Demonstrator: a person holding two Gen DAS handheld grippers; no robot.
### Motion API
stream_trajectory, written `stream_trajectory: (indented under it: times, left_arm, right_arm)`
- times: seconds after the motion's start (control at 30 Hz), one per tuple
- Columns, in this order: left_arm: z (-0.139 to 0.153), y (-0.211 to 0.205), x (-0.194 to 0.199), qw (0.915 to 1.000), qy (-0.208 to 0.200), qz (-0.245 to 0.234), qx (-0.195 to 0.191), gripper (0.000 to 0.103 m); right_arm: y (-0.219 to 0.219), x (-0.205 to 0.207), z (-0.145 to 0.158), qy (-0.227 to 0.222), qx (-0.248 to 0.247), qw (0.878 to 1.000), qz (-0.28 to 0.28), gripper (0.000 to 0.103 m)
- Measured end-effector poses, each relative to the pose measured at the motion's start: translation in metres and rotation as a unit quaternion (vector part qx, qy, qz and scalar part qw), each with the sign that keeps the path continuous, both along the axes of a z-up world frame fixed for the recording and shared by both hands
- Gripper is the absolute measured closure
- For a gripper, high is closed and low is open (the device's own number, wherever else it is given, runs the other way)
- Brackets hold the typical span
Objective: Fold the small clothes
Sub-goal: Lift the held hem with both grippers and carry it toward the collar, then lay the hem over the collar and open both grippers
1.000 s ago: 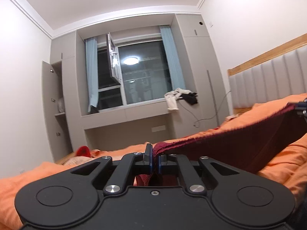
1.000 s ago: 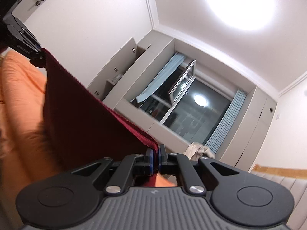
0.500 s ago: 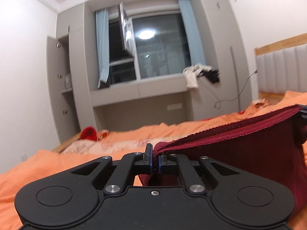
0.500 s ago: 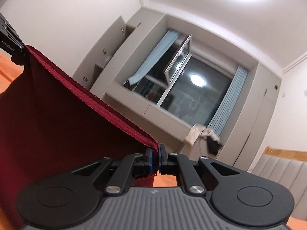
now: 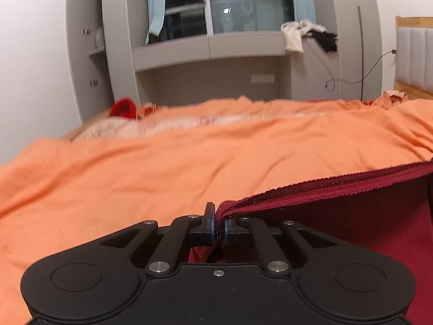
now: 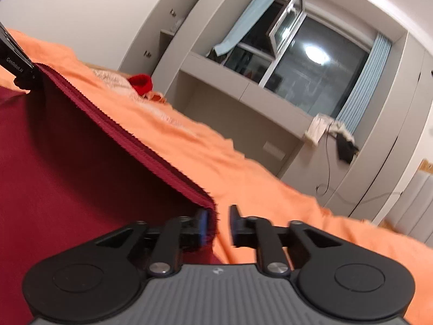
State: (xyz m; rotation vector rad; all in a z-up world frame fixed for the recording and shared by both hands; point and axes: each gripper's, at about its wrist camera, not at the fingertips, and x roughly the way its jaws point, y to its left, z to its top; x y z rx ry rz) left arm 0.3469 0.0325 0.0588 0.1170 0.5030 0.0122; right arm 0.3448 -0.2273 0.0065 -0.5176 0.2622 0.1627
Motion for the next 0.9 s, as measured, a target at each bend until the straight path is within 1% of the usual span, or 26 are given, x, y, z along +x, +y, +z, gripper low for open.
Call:
stream_trajectory:
  times: [0.07, 0.1, 0.13, 0.17, 0.2, 0.23, 0.3, 0.33, 0.37, 0.43, 0.5, 0.57, 0.6, 0.7, 0.8, 0.9]
  left_arm:
    - [-0.007, 0.003, 0.005, 0.9999, 0.013, 0.003, -0.003, 0.090]
    - [-0.010, 0.005, 0.006, 0.9998, 0.019, 0.007, -0.005, 0.084]
    - [-0.013, 0.006, 0.006, 0.9996, 0.024, 0.012, -0.010, 0.082]
    - [-0.015, 0.009, 0.007, 0.9994, 0.028, 0.014, -0.016, 0.079]
    - [-0.017, 0.011, 0.006, 0.9991, 0.032, 0.018, -0.020, 0.071]
    - [-0.018, 0.013, 0.006, 0.9989, 0.034, 0.022, -0.024, 0.066]
    - [-0.020, 0.018, 0.005, 0.9984, 0.037, 0.025, -0.035, 0.046]
    - [-0.020, 0.020, 0.005, 0.9982, 0.036, 0.027, -0.040, 0.042]
    - [-0.020, 0.020, 0.003, 0.9981, 0.035, 0.028, -0.042, 0.041]
    - [-0.021, 0.022, 0.002, 0.9979, 0.037, 0.031, -0.043, 0.034]
    - [-0.024, 0.023, 0.002, 0.9977, 0.041, 0.034, -0.042, 0.031]
    - [-0.029, 0.023, 0.002, 0.9975, 0.050, 0.034, -0.038, 0.031]
    - [-0.031, 0.023, 0.003, 0.9974, 0.053, 0.035, -0.035, 0.030]
    - [-0.036, 0.022, 0.003, 0.9971, 0.060, 0.036, -0.031, 0.029]
    - [-0.037, 0.021, 0.004, 0.9970, 0.062, 0.038, -0.028, 0.027]
    - [-0.038, 0.019, 0.004, 0.9970, 0.064, 0.037, -0.020, 0.026]
  right_arm:
    - [-0.004, -0.001, -0.003, 0.008, 0.005, 1.000, -0.001, 0.066]
    - [-0.006, -0.001, -0.004, 0.011, 0.007, 1.000, -0.004, 0.057]
    - [-0.008, -0.003, -0.004, 0.011, 0.010, 1.000, -0.006, 0.044]
    - [-0.010, -0.003, -0.005, 0.011, 0.016, 1.000, -0.009, 0.039]
    - [-0.013, -0.004, -0.004, 0.013, 0.021, 1.000, -0.011, 0.031]
    - [-0.015, -0.006, -0.005, 0.015, 0.028, 0.999, -0.012, 0.029]
    - [-0.020, -0.008, -0.003, 0.022, 0.038, 0.999, -0.013, 0.025]
    - [-0.023, -0.008, -0.003, 0.024, 0.040, 0.999, -0.014, 0.020]
    - [-0.023, -0.010, -0.003, 0.024, 0.040, 0.999, -0.015, 0.018]
    - [-0.025, -0.014, -0.003, 0.028, 0.035, 0.999, -0.009, 0.014]
    - [-0.029, -0.015, -0.002, 0.034, 0.032, 0.999, 0.011, 0.010]
    - [-0.034, -0.022, 0.001, 0.037, 0.032, 0.998, 0.045, 0.005]
    - [-0.035, -0.024, 0.003, 0.035, 0.029, 0.998, 0.053, 0.003]
    - [-0.040, -0.036, 0.007, 0.027, 0.015, 0.997, 0.075, 0.002]
    - [-0.043, -0.043, 0.008, 0.031, 0.006, 0.995, 0.095, 0.001]
    - [-0.039, -0.036, 0.005, 0.043, -0.015, 0.995, 0.090, 0.001]
